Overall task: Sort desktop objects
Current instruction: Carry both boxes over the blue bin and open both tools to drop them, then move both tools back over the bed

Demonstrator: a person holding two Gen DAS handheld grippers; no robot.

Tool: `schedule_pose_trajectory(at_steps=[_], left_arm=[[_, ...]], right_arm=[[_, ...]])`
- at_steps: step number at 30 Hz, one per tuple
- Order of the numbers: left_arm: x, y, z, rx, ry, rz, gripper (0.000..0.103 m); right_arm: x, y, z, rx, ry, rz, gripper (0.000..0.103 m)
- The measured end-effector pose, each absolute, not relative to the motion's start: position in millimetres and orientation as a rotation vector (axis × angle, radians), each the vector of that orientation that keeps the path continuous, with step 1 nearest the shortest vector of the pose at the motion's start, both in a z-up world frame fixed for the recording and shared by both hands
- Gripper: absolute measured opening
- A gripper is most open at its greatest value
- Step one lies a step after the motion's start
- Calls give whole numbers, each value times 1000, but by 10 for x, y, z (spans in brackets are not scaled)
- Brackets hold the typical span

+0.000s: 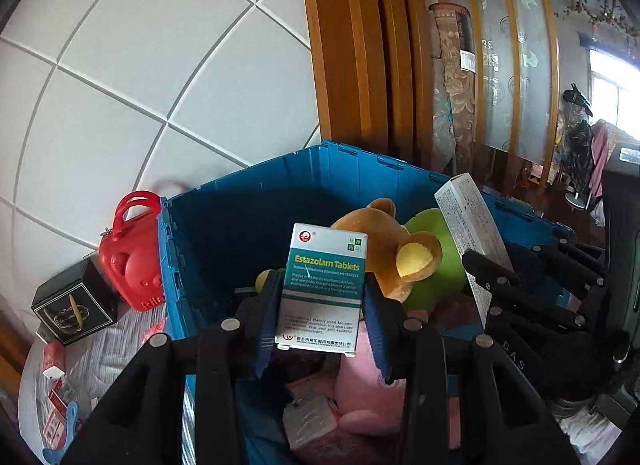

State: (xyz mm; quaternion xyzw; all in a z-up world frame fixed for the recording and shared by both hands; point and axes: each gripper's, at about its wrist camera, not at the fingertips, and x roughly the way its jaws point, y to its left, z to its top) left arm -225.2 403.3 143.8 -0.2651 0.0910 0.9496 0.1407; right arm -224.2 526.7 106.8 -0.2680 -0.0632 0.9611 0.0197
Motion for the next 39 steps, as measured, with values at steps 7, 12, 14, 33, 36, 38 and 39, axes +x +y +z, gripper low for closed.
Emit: schedule_pose_trajectory(at_steps=[7, 12, 14, 33, 36, 38, 39], left_arm=[[-2268, 4014, 1462, -767, 272, 2778, 56], [-2229, 4009, 1488, -728, 281, 2796, 70], [-2234, 3999, 1489, -731, 274, 2798, 71], [-1798, 2913, 1518, -655, 105, 2928, 79], [-1697, 2471, 1444, -671, 77, 2958, 79], [-1606, 2127, 1375, -679, 67, 2983, 79], [-1566, 1949, 1336, -688, 66, 3001, 79]], right_arm=[[-2345, 5447, 965, -865, -199, 2956, 21], [-2375, 5518, 962, -853, -196, 2943, 33], [-2370, 5538, 970, -845, -187, 2939, 53], [-1864, 4969, 1450, -665, -132, 3059, 103], [-1802, 4545, 1493, -657, -204, 3067, 103], [-1752, 4258, 1509, -658, -199, 3091, 103], [-1729, 4115, 1524, -664, -186, 3104, 103]])
